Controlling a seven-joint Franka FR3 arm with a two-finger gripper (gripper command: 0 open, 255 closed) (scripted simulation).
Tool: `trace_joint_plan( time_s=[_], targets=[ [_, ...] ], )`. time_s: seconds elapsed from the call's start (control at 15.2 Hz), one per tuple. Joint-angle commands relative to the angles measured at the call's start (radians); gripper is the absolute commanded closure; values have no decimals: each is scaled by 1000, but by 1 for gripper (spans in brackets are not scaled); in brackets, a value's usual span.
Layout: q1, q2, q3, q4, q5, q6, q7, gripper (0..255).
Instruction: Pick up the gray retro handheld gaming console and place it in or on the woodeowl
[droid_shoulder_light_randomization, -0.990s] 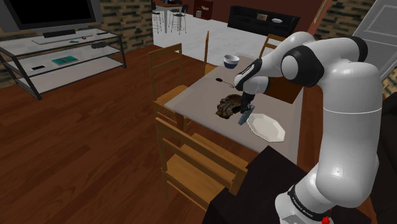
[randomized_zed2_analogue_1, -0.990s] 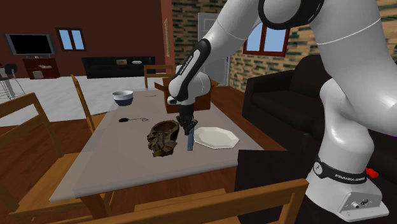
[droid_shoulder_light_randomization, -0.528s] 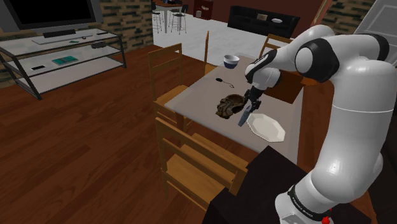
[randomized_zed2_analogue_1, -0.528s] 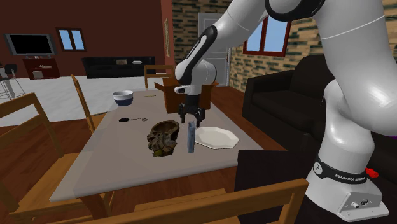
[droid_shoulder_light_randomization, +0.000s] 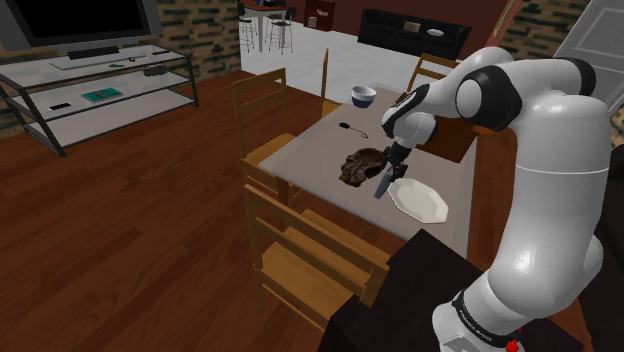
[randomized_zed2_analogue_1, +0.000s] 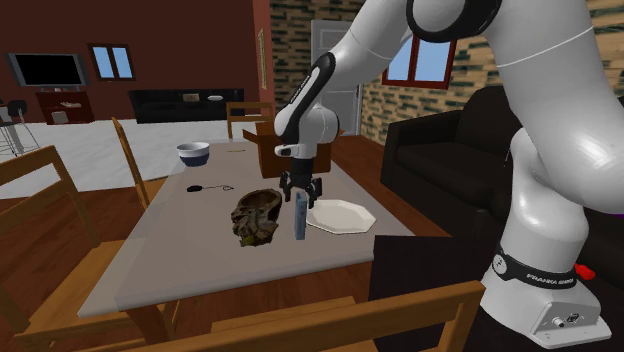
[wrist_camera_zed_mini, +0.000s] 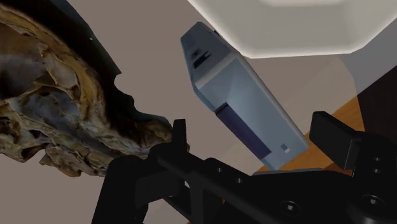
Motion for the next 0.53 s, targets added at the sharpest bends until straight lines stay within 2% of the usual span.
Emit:
trace_joint_plan(
  time_s=[0.0,0.33,0.4,0.46],
  targets=[
    [-1,3,1,2,2,1,-1,0],
    [-1,3,1,1,2,1,-1,0],
    [-1,3,1,1,2,1,-1,255],
    [-1,3,1,1,2,1,-1,255]
  ],
)
